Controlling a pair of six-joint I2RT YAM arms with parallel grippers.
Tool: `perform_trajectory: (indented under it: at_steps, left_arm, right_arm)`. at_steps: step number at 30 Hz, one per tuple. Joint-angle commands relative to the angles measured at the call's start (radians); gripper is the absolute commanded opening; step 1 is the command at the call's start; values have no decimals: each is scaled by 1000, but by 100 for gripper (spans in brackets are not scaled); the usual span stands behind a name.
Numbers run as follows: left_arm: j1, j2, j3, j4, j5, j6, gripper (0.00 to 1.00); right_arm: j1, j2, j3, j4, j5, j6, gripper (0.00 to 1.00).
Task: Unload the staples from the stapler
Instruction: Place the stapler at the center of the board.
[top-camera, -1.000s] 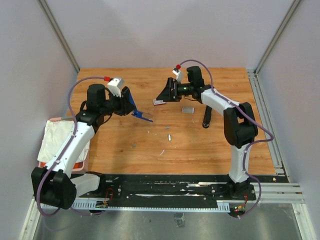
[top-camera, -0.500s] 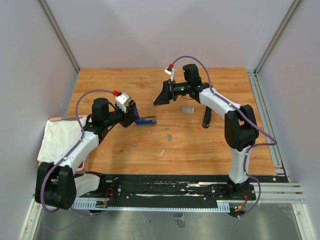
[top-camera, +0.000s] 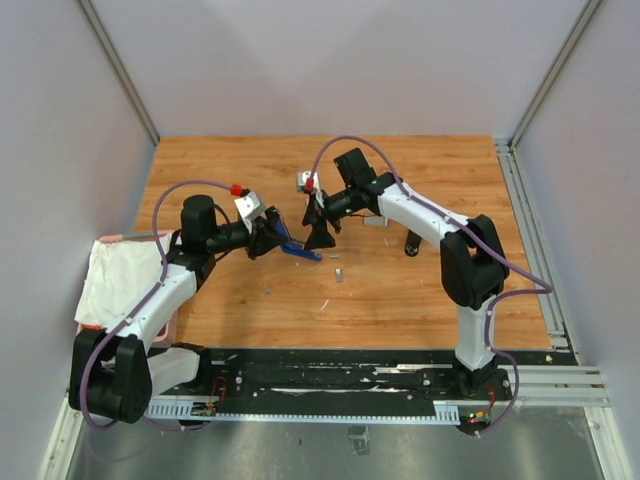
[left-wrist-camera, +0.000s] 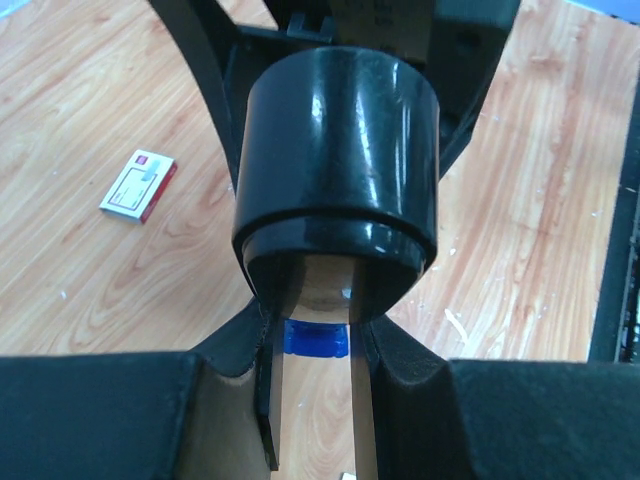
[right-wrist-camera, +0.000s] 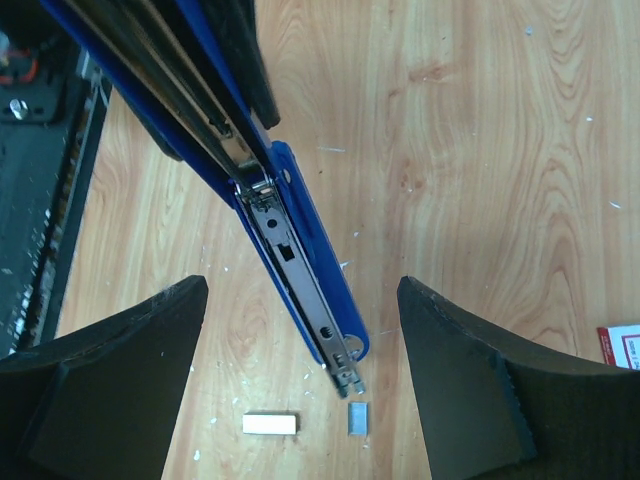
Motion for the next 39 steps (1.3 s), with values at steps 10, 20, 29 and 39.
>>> perform_trajectory:
  at_steps: [10,20,29,39]
  left_arm:
    - [6,-43,18,86,194,-31,0]
    - [7,-46,13,37,188,21,0]
    - [8,-44,12,30,192,28,0]
    - [15,-33,17,21,142,28,5]
  right_arm:
    - [90,-24,-19,-42,-19,-160,61]
    - [83,-40,-20,-55,0,-142,40]
    - [77,-21,6,-106,-35,-135,24]
    - [77,-19,28,-114,-27,-128,0]
